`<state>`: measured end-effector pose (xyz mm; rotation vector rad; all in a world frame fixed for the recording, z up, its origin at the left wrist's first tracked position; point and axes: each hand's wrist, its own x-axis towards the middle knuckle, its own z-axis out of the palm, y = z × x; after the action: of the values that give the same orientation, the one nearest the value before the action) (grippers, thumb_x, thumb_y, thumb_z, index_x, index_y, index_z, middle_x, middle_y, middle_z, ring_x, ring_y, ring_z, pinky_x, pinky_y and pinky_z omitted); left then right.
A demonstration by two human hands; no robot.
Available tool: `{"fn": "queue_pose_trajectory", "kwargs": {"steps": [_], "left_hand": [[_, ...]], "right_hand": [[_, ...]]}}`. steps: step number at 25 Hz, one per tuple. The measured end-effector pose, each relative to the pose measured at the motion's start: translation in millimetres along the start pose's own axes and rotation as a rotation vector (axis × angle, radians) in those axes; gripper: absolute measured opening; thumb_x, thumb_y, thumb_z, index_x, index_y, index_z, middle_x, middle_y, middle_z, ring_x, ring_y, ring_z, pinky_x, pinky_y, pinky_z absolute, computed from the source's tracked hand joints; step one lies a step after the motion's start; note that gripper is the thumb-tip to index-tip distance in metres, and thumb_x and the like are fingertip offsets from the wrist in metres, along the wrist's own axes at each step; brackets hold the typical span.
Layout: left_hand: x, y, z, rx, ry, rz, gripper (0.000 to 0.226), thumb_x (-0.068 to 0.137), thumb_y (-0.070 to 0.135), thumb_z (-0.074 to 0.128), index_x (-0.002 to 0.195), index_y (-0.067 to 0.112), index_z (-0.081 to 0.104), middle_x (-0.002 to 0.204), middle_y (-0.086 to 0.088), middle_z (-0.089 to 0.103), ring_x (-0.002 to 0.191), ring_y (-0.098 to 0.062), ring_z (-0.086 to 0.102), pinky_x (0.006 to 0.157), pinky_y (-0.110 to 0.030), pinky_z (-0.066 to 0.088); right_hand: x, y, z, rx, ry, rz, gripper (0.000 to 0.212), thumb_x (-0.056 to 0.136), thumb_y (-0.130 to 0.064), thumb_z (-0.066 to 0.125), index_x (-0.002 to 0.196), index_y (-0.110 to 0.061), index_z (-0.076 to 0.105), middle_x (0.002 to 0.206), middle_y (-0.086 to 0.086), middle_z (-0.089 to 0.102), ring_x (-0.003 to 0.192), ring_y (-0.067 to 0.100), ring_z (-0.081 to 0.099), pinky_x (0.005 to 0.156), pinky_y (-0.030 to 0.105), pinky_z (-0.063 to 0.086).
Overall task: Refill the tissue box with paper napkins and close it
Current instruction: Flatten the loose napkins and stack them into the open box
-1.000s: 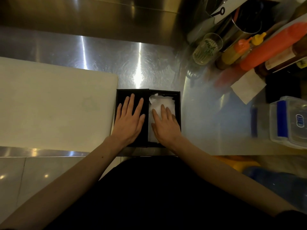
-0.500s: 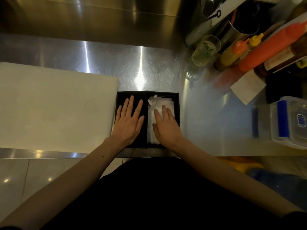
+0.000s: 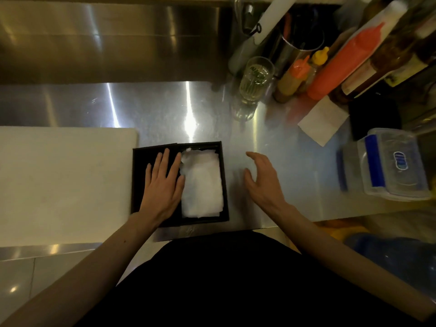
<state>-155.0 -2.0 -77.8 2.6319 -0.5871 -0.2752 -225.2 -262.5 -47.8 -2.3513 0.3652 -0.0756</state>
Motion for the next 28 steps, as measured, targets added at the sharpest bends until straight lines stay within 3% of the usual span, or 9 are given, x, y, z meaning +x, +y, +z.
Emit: {"fn": "queue_pose_trajectory", "kwargs": {"steps": [5, 9, 14, 20, 28], "left_hand": [[33, 64, 14, 0.01, 0.003, 0.092, 0.059, 0.101, 0.043, 0.021, 0.155, 0.019, 0.021, 0.163, -0.014, 0.012, 0.151, -0.027, 0.005, 0.121, -0.044, 0.001], [60, 123, 38, 0.054, -0.022, 0.16, 0.057, 0.101, 0.041, 0.025, 0.153, 0.019, 0.025, 0.161, -0.016, 0.019, 0.149, -0.032, 0.013, 0.119, -0.045, 0.004], [93, 174, 82, 0.037, -0.132, 0.122, 0.058, 0.103, 0.045, 0.023, 0.155, 0.021, 0.017, 0.163, -0.015, 0.01, 0.15, -0.032, 0.004, 0.12, -0.046, 0.002], [111, 182, 124, 0.146, -0.256, -0.011, 0.065, 0.102, 0.05, 0.021, 0.156, 0.021, -0.001, 0.163, -0.016, -0.008, 0.15, -0.034, -0.008, 0.121, -0.051, 0.0], [107, 179, 142, 0.22, -0.165, -0.038, 0.066, 0.099, 0.052, 0.02, 0.157, 0.022, 0.007, 0.164, -0.015, 0.0, 0.15, -0.03, -0.004, 0.121, -0.05, 0.007]], "right_hand": [[15, 63, -46, -0.038, 0.087, 0.137, 0.041, 0.096, -0.02, 0.053, 0.136, -0.013, 0.047, 0.134, 0.01, 0.05, 0.122, 0.023, 0.049, 0.101, 0.031, 0.038], [36, 109, -81, -0.027, 0.159, 0.232, 0.041, 0.096, -0.027, 0.052, 0.136, -0.017, 0.046, 0.133, 0.006, 0.05, 0.117, 0.02, 0.052, 0.097, 0.029, 0.041], [70, 158, -111, -0.055, 0.179, 0.315, 0.044, 0.095, -0.033, 0.049, 0.136, -0.017, 0.045, 0.135, 0.007, 0.049, 0.119, 0.023, 0.052, 0.1, 0.04, 0.046], [109, 195, -134, -0.144, 0.194, 0.321, 0.044, 0.096, -0.035, 0.048, 0.134, -0.013, 0.047, 0.132, 0.011, 0.049, 0.12, 0.026, 0.048, 0.097, 0.036, 0.042], [152, 221, -150, -0.222, 0.209, 0.432, 0.045, 0.096, -0.037, 0.051, 0.13, -0.008, 0.05, 0.13, 0.015, 0.048, 0.117, 0.031, 0.048, 0.095, 0.043, 0.046]]}}
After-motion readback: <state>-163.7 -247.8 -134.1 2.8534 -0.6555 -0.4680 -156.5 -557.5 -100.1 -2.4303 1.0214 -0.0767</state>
